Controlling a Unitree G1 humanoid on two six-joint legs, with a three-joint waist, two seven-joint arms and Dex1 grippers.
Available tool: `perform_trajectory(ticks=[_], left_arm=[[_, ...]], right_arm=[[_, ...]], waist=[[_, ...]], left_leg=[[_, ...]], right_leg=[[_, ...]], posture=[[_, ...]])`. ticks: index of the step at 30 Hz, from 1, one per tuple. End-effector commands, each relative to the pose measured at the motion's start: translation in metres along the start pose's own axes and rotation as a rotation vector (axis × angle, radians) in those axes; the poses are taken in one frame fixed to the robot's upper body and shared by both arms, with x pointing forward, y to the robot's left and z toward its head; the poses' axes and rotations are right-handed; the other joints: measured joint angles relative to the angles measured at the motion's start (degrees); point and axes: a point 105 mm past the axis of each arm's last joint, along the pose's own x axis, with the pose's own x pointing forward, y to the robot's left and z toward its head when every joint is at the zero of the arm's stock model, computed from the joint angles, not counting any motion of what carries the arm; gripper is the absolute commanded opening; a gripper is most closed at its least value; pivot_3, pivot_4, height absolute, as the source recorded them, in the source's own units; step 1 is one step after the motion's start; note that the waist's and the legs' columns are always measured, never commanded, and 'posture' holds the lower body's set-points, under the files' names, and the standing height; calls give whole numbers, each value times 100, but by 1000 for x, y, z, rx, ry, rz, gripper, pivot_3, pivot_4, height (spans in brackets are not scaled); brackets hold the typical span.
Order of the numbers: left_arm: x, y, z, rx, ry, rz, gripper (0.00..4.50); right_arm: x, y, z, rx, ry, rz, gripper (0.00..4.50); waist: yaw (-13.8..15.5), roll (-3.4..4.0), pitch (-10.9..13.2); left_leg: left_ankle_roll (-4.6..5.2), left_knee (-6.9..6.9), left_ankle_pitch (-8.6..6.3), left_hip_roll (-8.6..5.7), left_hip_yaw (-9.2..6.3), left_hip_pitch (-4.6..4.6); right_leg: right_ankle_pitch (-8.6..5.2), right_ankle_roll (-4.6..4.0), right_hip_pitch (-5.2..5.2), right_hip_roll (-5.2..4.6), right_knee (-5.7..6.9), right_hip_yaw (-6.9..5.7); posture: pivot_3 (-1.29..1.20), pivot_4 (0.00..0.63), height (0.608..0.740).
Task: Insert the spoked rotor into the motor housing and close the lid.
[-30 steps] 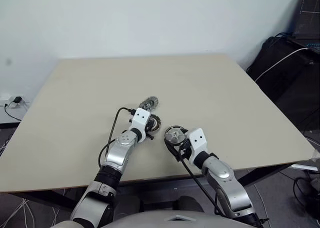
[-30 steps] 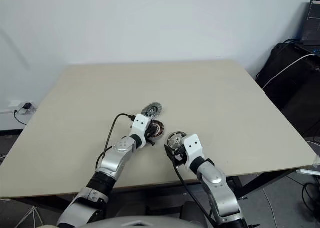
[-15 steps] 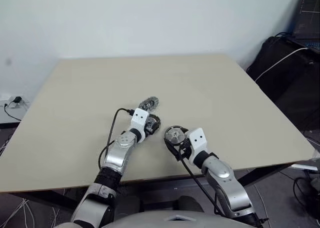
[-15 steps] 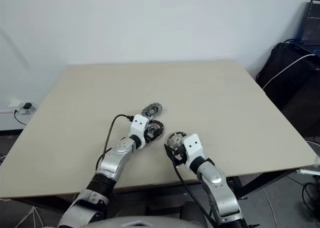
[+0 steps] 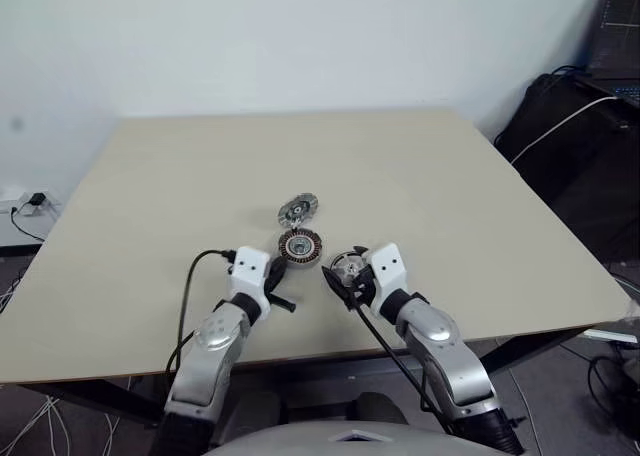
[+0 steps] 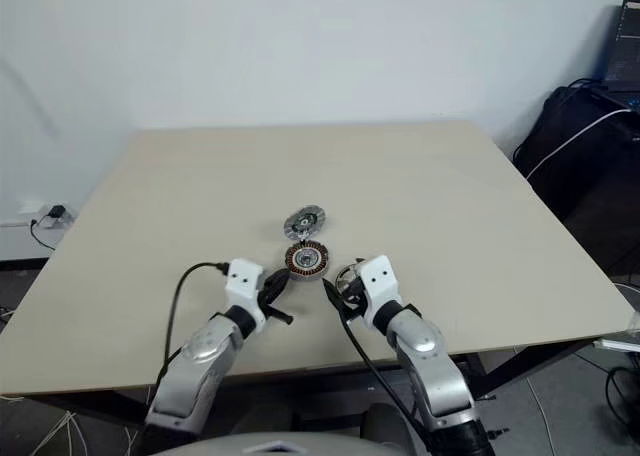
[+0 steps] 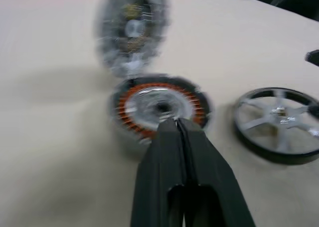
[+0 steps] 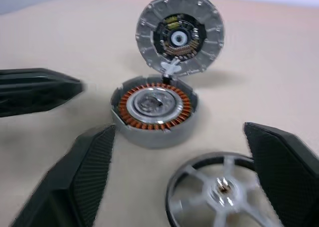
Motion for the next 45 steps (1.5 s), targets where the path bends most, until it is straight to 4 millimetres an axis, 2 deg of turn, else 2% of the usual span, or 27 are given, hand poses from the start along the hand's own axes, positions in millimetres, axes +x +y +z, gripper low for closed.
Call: perform_trajectory(ticks=[1,6,10,11,20,27,45], left_arm=[[-16,12,21,112,-116,87,0],[-39,9,0,150,-86,106,0],[-47,6,-12,136,-53,124,0],[-48,4,-13,125,-54,123,0],[-47,0,-12,87,-68,135,0],[-52,0,-21,97,-21,108,0],[-52,0,-26,82,5,102,0]], right_arm=[[11,0,9,-4,-6,0,3217],[32,7,8,-30,58,17,1543],[48,11,10,-55,92,22,211],[54,12,11,-65,105,23,15],[77,24,14,-91,150,68,15],[83,28,10,-93,182,86,15],[96,39,9,-87,196,135,15]], waist=[[2,1,0],[-4,7,3],[-7,14,8],[-11,19,11],[-40,24,12],[-154,25,12],[-213,29,14]], left_leg=[[-1,-1,0,0,0,0],[-4,-2,-3,-2,2,-2],[-5,-2,-3,-2,1,-4],[-5,-2,-3,-2,1,-4],[1,-7,1,-4,2,-10],[-2,-7,-1,-4,3,-10],[-7,-11,-2,-4,2,-10]], right_leg=[[-1,-1,0,0,0,0],[-2,-3,-3,-4,-1,-1],[-2,-3,-6,-3,1,-2],[-2,-3,-7,-3,2,-5],[-2,-4,-16,14,3,-4],[-2,-4,-17,15,4,-4],[-2,-4,-23,16,8,-2]], posture=[[0,0,740],[0,0,740],[0,0,740],[0,0,740],[0,0,740],[0,0,740],[0,0,740]])
